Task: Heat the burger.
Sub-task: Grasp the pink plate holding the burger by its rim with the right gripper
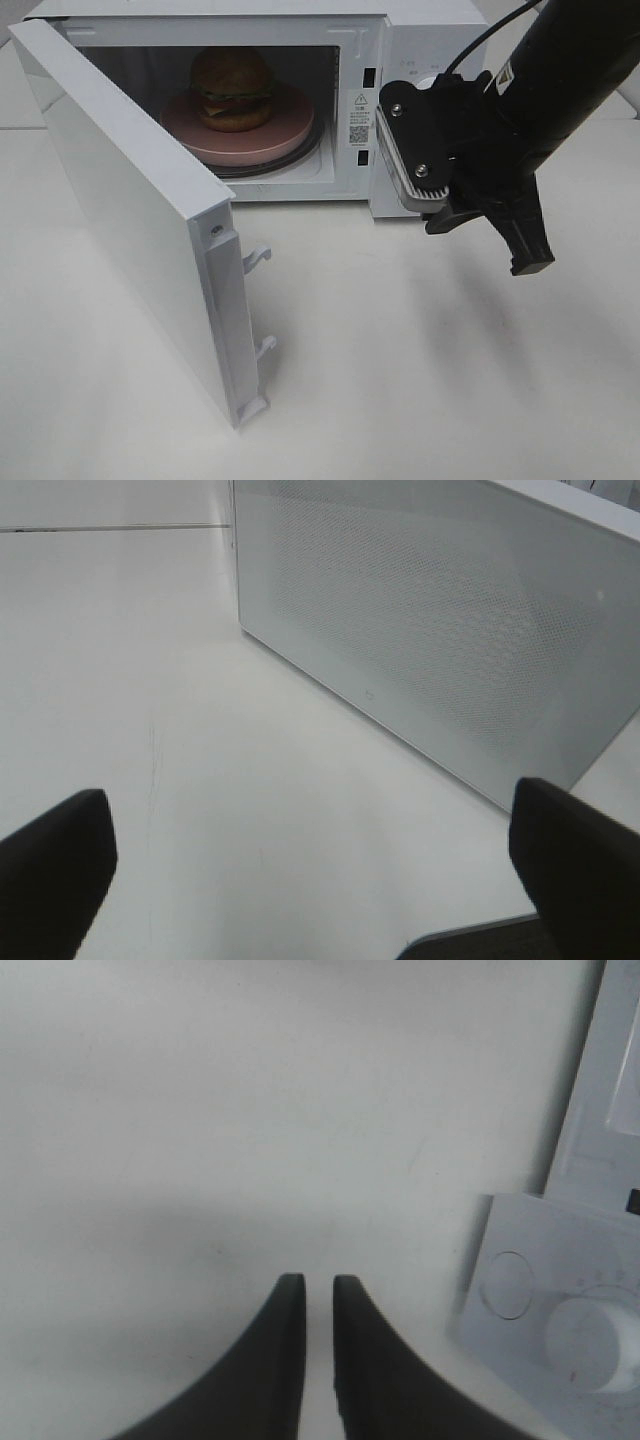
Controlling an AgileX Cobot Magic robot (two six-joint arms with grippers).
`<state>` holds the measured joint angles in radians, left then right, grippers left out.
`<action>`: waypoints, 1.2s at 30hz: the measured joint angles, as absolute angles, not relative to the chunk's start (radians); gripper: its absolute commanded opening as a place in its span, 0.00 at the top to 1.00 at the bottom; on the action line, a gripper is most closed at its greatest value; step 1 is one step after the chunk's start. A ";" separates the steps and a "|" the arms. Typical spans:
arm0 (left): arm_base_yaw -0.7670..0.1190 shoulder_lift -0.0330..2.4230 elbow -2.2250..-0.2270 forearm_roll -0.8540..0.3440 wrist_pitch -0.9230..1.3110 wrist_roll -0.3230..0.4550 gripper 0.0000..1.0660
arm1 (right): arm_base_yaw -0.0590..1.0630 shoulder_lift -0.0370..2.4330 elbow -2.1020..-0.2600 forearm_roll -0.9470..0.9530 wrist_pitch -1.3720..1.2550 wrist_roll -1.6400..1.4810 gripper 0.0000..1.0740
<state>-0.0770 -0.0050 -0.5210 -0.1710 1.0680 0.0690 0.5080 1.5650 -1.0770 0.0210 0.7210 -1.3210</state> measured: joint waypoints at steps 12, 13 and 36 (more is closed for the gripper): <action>-0.077 -0.005 -0.521 -0.171 1.068 0.069 0.06 | 0.508 1.565 -1.077 -0.079 0.570 -1.402 0.37; -0.077 -0.005 -0.521 -0.171 1.068 0.069 0.06 | 0.508 1.565 -1.077 -0.079 0.555 -1.392 0.32; -0.077 -0.005 -0.521 -0.171 1.068 0.069 0.06 | 0.584 1.738 -1.209 -0.157 0.433 -1.276 0.20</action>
